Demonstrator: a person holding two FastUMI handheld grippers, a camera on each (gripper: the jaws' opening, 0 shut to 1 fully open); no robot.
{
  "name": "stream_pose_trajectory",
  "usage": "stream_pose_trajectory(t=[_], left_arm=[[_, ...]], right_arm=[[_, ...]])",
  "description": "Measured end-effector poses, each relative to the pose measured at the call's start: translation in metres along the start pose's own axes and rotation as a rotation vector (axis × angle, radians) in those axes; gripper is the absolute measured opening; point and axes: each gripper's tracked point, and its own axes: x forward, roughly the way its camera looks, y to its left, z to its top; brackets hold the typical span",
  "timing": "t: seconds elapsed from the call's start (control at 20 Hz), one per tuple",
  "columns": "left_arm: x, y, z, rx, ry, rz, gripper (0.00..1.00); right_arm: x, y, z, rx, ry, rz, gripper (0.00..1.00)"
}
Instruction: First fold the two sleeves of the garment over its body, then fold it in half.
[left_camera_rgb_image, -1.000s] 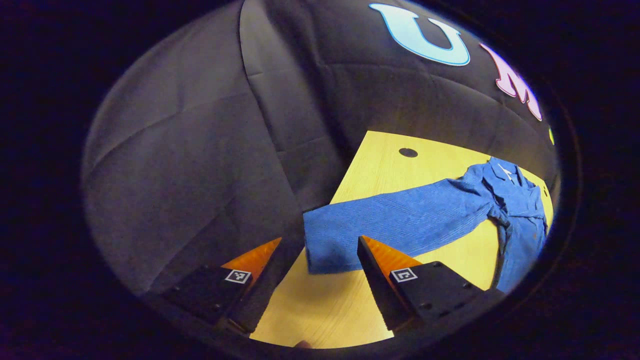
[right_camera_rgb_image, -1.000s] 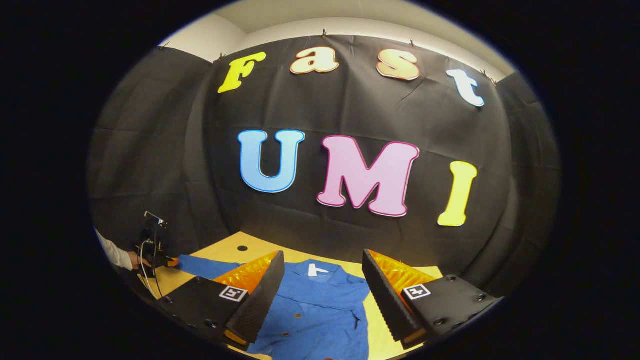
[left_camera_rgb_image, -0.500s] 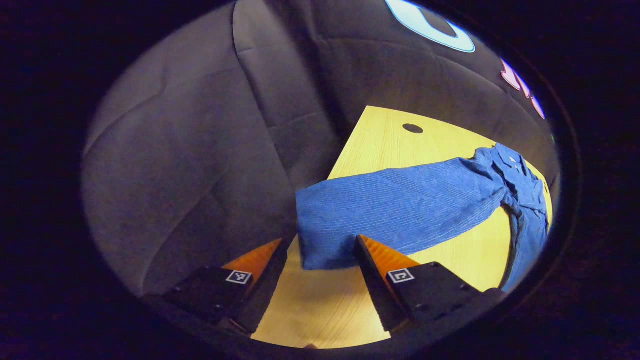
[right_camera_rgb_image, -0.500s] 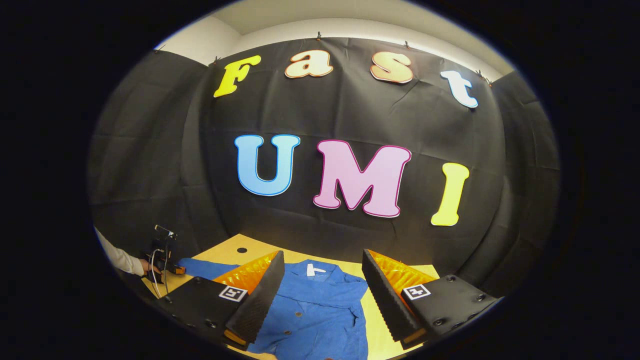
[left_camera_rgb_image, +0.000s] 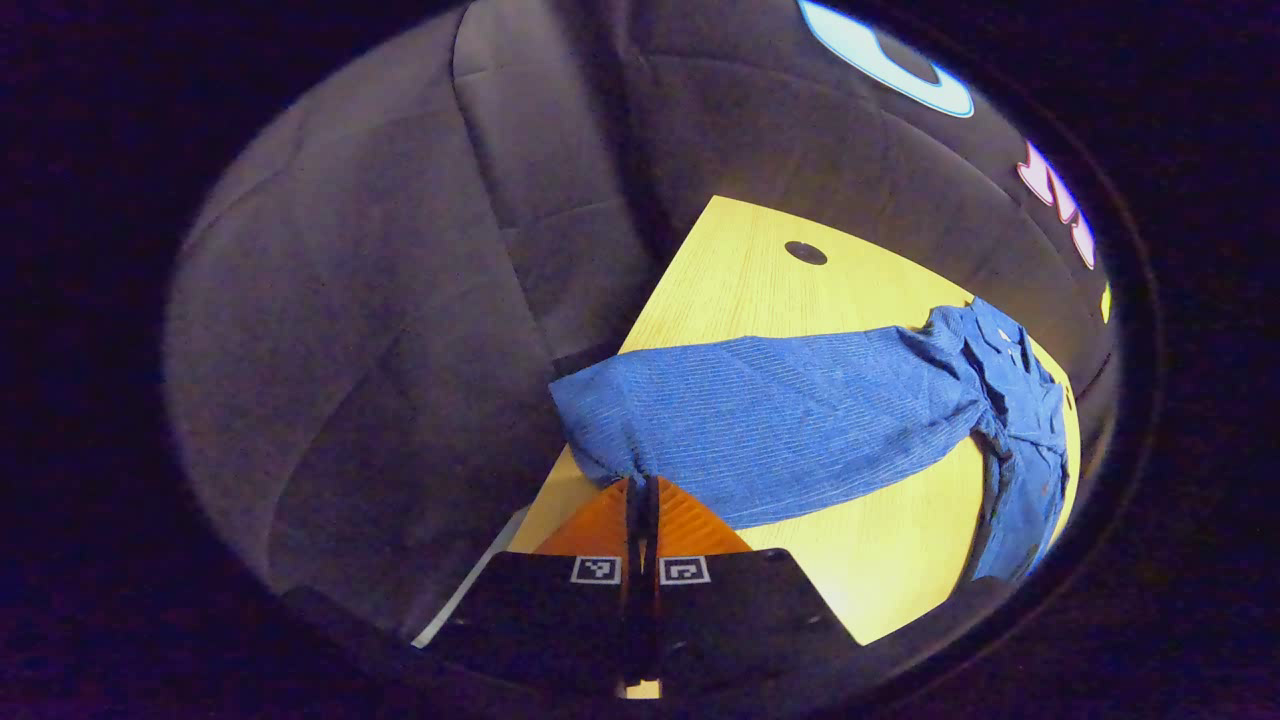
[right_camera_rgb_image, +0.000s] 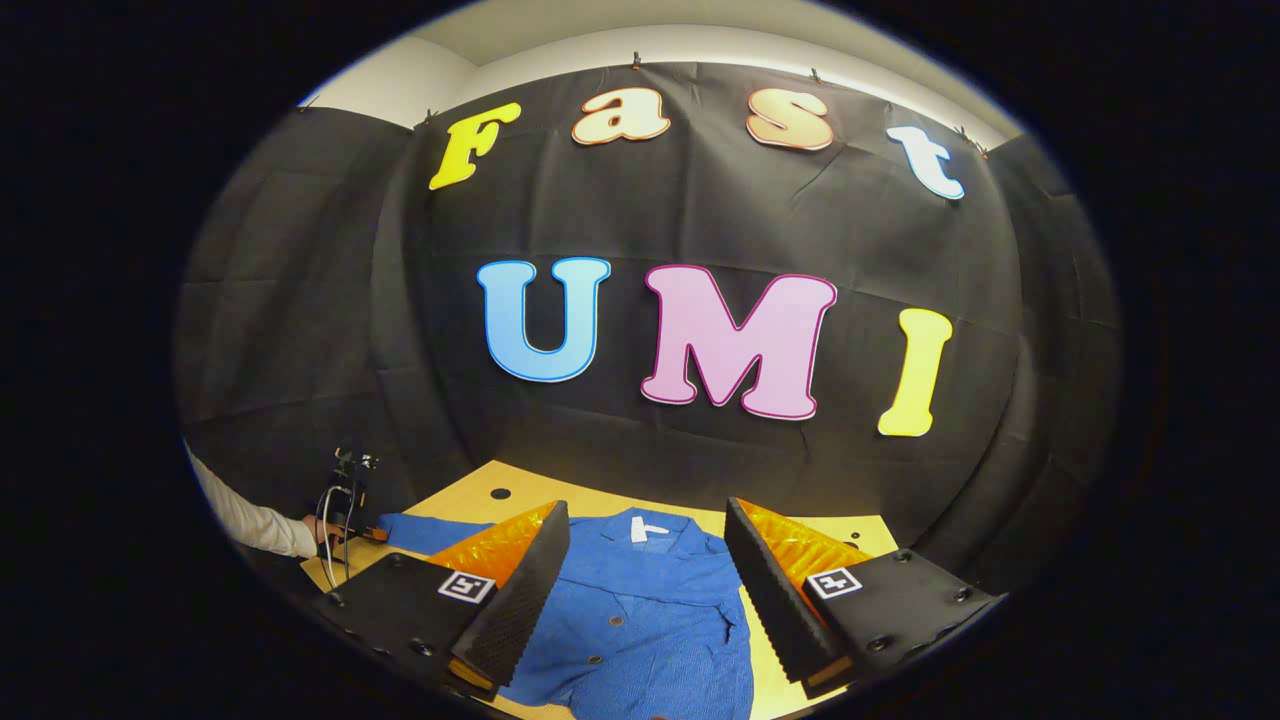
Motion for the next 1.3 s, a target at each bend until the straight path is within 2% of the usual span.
stream_pose_trajectory(t=[0.25,0.55,0.65,0.95,1.05,1.15,1.3], left_arm=[[-0.031,-0.032,0.04,0.043,-0.134,-0.097,0.0],[-0.102,-0.124,0.113,0.152,-0.318,-0.266,0.0],[-0.129,-0.169,0.142,0.172,-0.41,-0.331,0.0],[-0.177,-0.325,0.165,0.304,-0.484,-0.519,0.0],[-0.174,-0.381,0.163,0.367,-0.476,-0.555,0.0],[-0.163,-0.441,0.151,0.379,-0.438,-0.615,0.0],[-0.136,-0.508,0.136,0.41,-0.384,-0.659,0.0]], right_arm=[[-0.003,-0.012,-0.003,0.017,-0.003,-0.019,0.97],[0.004,-0.027,-0.012,0.124,0.013,-0.007,0.98],[0.004,-0.037,-0.013,0.142,0.012,-0.008,0.97],[-0.015,-0.09,-0.028,0.18,0.022,-0.054,0.97],[-0.023,-0.11,-0.036,0.207,0.033,-0.075,0.97],[-0.029,-0.131,-0.049,0.224,0.053,-0.099,0.97],[-0.034,-0.161,-0.073,0.253,0.102,-0.133,0.97]])
